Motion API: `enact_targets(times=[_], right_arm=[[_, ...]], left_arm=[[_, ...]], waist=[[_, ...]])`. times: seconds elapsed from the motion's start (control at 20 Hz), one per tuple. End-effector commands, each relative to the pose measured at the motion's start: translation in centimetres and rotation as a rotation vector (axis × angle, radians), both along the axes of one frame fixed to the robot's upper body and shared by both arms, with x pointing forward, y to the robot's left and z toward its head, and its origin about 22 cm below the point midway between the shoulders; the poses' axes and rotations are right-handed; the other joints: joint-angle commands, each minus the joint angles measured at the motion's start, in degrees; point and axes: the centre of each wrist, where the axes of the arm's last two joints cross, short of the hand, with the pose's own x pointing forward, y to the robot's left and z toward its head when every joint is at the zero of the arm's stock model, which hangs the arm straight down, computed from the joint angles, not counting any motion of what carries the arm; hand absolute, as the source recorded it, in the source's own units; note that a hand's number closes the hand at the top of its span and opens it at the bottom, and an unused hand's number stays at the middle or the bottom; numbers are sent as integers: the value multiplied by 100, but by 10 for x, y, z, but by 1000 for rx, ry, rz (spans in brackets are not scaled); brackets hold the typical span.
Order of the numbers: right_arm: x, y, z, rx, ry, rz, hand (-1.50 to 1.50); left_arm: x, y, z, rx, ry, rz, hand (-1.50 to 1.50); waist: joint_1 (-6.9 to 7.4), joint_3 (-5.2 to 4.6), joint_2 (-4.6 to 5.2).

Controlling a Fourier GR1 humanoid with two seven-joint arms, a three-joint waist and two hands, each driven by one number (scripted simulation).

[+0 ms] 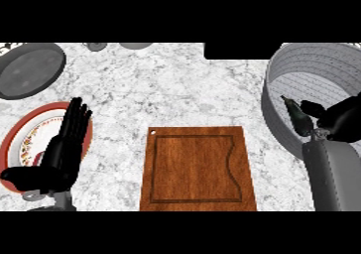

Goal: Pick the eggplant from the cutting board and place it in the basket

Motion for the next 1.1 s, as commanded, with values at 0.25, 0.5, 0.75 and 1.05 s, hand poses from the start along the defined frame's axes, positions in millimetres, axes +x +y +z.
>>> enact_targets(times=[0.25,0.5,0.75,1.05], right_arm=[[-32,-6,41,-46,-109,-231,-150],[-71,-5,59,-7,-257,-287,-150],[-123,11,88,-11,-329,-239,-150],[-182,18,108,10,-382,-146,-150]], left_arm=[[-12,8,-11,6,7,-2,0],[-5,-18,1,-9,0,4,0],[1,-5,26,8,-7,16,0],[6,-10,10,-7,-3,2,0]], waist=[[-41,8,-13],[-79,11,-20],[-56,13,-21],[-71,12,-4]])
